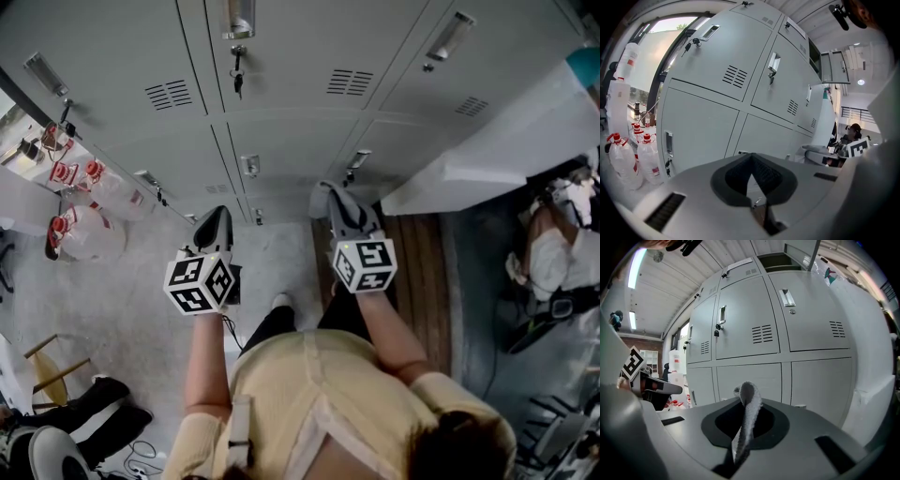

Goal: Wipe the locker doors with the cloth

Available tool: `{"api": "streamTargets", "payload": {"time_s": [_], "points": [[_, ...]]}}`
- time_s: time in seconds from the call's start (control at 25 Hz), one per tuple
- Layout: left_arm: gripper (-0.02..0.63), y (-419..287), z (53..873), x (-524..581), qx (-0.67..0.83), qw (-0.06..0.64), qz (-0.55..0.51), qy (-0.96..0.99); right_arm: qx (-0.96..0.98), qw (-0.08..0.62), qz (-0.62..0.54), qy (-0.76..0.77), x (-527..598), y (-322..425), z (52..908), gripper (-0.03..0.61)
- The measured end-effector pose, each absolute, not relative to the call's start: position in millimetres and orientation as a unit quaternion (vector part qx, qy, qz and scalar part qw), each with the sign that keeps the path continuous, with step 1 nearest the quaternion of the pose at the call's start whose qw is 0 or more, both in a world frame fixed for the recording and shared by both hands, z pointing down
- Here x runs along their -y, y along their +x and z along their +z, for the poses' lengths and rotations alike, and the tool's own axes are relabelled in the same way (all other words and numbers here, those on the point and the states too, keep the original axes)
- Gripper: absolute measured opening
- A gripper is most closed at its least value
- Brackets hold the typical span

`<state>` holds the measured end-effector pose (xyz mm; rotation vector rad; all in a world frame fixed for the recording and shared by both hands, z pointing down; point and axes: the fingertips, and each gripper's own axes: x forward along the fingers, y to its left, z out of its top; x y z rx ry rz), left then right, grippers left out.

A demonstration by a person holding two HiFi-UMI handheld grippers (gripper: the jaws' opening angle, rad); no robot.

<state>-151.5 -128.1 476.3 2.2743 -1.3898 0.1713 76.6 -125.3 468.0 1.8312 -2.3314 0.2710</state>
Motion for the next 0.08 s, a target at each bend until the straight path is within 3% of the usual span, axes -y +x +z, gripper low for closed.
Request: {"api": "streamTargets", "payload": {"time_s": [0.08], "points": [[0.002,-151.8,477.5,129.5,0.508,0.234,0.061,0.827,0.782,0.083,0.09,0.611,127.7,75.4,468.7,0.015]]}}
